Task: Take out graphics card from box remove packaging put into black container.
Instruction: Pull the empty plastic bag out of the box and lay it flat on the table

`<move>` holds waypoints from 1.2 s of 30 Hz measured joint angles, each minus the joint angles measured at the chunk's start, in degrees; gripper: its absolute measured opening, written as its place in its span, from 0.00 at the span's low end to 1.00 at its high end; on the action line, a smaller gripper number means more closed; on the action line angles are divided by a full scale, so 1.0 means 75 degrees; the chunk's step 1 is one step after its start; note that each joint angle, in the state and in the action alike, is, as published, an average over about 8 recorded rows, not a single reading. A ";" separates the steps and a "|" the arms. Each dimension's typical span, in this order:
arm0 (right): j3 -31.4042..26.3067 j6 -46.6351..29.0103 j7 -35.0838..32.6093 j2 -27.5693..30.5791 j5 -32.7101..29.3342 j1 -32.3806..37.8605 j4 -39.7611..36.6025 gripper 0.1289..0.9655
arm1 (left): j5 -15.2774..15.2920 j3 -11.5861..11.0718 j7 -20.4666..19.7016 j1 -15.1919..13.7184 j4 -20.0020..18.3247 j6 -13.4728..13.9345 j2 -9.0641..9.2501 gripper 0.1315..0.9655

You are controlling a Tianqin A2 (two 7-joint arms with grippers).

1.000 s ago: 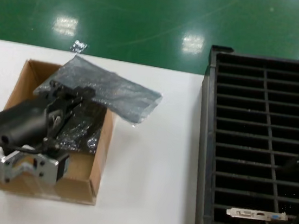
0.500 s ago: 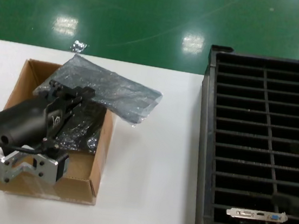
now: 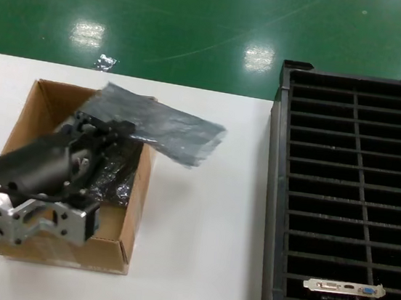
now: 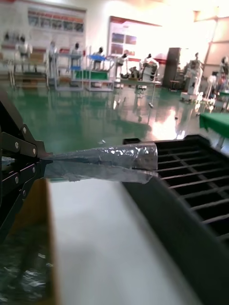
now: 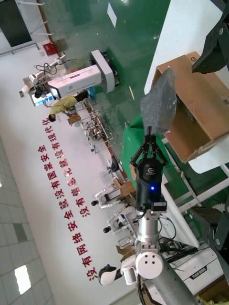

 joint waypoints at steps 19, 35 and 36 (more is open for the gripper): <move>-0.0003 0.0002 -0.0003 0.0002 0.0003 0.0001 0.0001 1.00 | 0.1819 0.0446 -0.3706 -0.0597 -0.0020 0.2587 0.2439 0.01; -0.0005 0.0003 -0.0004 0.0003 0.0005 0.0001 0.0001 1.00 | 0.4367 0.2982 0.0227 -0.0870 0.1685 -0.0584 0.2299 0.01; -0.0005 0.0003 -0.0004 0.0003 0.0005 0.0001 0.0001 1.00 | 0.4421 0.2996 0.0299 -0.0861 0.1849 -0.0605 0.2386 0.01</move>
